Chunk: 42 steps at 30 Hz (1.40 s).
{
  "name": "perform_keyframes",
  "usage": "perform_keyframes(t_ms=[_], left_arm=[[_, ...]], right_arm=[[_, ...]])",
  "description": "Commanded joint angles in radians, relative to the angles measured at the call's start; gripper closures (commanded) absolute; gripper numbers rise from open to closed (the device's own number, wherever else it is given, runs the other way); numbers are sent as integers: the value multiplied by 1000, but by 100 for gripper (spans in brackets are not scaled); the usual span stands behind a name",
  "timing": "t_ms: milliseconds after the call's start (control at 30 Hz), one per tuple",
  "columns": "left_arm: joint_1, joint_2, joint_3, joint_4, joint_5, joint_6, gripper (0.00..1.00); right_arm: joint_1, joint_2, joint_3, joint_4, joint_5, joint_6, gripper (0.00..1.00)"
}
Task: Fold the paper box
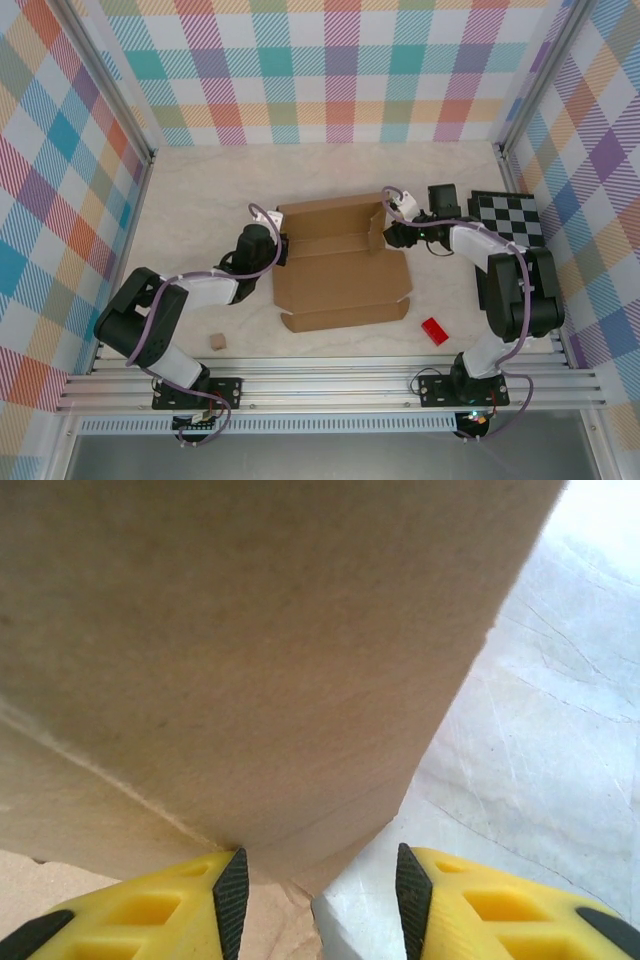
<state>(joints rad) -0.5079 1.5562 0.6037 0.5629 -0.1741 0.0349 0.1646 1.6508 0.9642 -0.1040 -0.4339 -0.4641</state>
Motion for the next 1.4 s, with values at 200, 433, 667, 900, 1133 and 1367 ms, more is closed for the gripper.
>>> perform_keyframes(t_ms=[200,433,667,900,1133,1367], left_arm=[[-38,15,-38,52,14,51,100],[-38,18,-35,52,33,68,100],[-38,18,-30,46,28,69,100],[-38,8,-33,51,63,69,100],[-46,5,-33,49,73,66,100],[-59,2,-29,42,95,63,100]], right_arm=[[21,-42,-43,161,-82,120,46],[35,-49,-47,202,-21,154,41],[35,-73,-62,203,-20,157,39],[35,-46,-32,253,28,230,40],[78,-51,-50,316,272,375,43],[114,-32,-63,359,404,455,53]])
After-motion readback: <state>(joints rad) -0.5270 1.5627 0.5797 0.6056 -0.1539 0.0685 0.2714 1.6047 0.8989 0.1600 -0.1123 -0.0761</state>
